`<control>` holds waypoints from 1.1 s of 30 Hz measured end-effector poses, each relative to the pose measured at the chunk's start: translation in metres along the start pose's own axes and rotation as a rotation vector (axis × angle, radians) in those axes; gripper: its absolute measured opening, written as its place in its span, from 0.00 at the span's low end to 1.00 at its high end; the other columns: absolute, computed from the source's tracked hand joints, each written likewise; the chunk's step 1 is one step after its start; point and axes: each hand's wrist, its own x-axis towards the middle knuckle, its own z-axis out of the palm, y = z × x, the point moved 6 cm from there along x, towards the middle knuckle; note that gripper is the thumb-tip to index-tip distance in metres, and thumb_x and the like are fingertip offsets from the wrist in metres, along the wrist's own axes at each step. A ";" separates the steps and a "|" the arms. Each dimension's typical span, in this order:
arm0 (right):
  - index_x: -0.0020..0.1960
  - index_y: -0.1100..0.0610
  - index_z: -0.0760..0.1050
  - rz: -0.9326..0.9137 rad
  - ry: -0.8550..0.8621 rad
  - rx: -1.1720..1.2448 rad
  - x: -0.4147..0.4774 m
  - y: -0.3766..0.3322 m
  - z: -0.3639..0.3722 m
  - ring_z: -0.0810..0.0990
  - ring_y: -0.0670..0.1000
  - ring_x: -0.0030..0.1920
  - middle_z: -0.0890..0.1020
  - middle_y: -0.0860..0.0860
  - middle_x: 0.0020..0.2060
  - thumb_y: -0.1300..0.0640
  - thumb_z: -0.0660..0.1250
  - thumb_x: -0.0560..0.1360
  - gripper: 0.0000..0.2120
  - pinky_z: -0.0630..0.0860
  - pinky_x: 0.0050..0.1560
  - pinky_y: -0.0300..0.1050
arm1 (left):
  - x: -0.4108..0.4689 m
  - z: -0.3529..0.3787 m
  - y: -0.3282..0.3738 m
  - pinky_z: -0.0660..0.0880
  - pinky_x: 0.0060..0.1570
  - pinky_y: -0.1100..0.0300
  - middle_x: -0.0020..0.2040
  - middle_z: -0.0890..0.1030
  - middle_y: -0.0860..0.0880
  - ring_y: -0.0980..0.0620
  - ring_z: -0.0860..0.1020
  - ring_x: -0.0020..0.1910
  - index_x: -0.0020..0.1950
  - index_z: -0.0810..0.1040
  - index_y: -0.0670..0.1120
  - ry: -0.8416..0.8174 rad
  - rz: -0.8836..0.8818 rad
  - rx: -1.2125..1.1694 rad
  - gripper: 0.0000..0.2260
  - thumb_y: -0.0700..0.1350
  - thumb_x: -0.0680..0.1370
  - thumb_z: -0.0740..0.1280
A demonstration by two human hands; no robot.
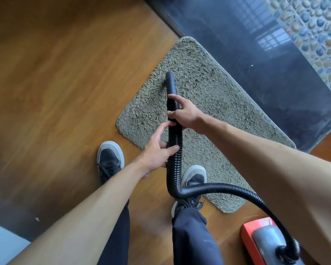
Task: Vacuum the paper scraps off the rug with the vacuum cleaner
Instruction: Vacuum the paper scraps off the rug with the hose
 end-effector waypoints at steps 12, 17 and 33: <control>0.75 0.46 0.62 0.075 0.059 0.185 -0.009 0.025 -0.028 0.82 0.57 0.52 0.76 0.55 0.62 0.62 0.64 0.79 0.28 0.82 0.47 0.62 | 0.018 0.017 0.007 0.81 0.38 0.50 0.51 0.83 0.40 0.47 0.83 0.45 0.70 0.64 0.63 -0.142 -0.043 0.086 0.29 0.34 0.79 0.65; 0.75 0.45 0.62 0.133 0.087 0.308 -0.032 0.057 -0.022 0.80 0.56 0.54 0.76 0.55 0.60 0.64 0.63 0.79 0.28 0.82 0.48 0.61 | 0.011 0.029 -0.010 0.79 0.35 0.57 0.49 0.82 0.43 0.48 0.83 0.45 0.70 0.63 0.63 -0.243 -0.095 0.159 0.28 0.35 0.79 0.65; 0.74 0.44 0.64 0.213 0.158 0.635 -0.078 0.136 0.040 0.78 0.49 0.44 0.77 0.53 0.47 0.65 0.65 0.79 0.29 0.81 0.43 0.50 | -0.031 0.040 -0.062 0.82 0.44 0.48 0.52 0.80 0.41 0.49 0.83 0.40 0.64 0.66 0.65 -0.296 -0.231 0.280 0.25 0.37 0.79 0.66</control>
